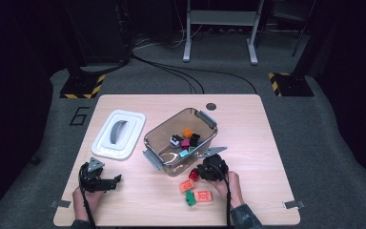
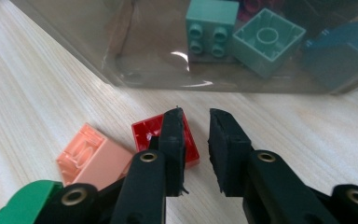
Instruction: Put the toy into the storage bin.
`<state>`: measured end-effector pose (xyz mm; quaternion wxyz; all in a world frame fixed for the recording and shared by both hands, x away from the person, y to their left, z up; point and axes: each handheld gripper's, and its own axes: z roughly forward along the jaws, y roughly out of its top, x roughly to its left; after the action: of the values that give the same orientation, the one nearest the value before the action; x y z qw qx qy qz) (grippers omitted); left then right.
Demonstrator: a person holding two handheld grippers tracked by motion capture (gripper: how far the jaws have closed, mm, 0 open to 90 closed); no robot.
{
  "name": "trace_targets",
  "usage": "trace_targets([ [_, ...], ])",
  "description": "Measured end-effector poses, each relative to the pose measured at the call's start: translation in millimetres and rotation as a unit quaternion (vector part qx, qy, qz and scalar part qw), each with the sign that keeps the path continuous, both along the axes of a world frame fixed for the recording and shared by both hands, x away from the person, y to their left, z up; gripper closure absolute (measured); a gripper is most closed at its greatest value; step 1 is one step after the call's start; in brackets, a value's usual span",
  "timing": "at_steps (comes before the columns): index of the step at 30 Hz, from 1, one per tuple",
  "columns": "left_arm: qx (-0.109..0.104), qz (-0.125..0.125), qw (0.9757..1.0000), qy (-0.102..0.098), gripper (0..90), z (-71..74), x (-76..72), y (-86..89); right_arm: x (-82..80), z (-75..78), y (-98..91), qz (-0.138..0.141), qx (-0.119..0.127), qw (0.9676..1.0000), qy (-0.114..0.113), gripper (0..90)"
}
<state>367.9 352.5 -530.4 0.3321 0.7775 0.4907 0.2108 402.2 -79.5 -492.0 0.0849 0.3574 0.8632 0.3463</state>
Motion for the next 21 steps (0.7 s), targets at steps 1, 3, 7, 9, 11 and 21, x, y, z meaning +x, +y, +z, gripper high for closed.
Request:
trace_targets([
  [1,0.000,0.000,1.0000,0.000,5.1,0.0,0.0,0.0,-0.2,-0.7,0.1,-0.006,0.001,1.0000,0.005,78.0],
  [3,0.000,0.000,1.0000,0.000,5.1,0.0,0.0,0.0,1.1,-2.6,-1.8,-0.005,-0.001,1.0000,0.005,81.1],
  [7,-0.001,0.000,1.0000,-0.001,5.1,-0.3,0.1,-0.1,0.8,-3.7,-3.7,-0.013,-0.003,0.9999,0.005,87.4],
  [9,0.000,0.000,1.0000,0.000,5.1,0.0,0.0,0.0,0.3,-3.1,-6.2,-0.020,-0.007,0.9998,0.005,87.7],
  [11,-0.001,0.001,1.0000,-0.002,5.1,-0.3,0.1,-0.2,0.3,-2.9,-10.7,-0.029,-0.008,0.9995,0.003,87.8],
  [21,0.000,0.000,1.0000,0.001,5.1,0.2,0.0,0.0,-0.7,-1.5,-43.2,-0.074,-0.006,0.9972,0.008,80.4],
])
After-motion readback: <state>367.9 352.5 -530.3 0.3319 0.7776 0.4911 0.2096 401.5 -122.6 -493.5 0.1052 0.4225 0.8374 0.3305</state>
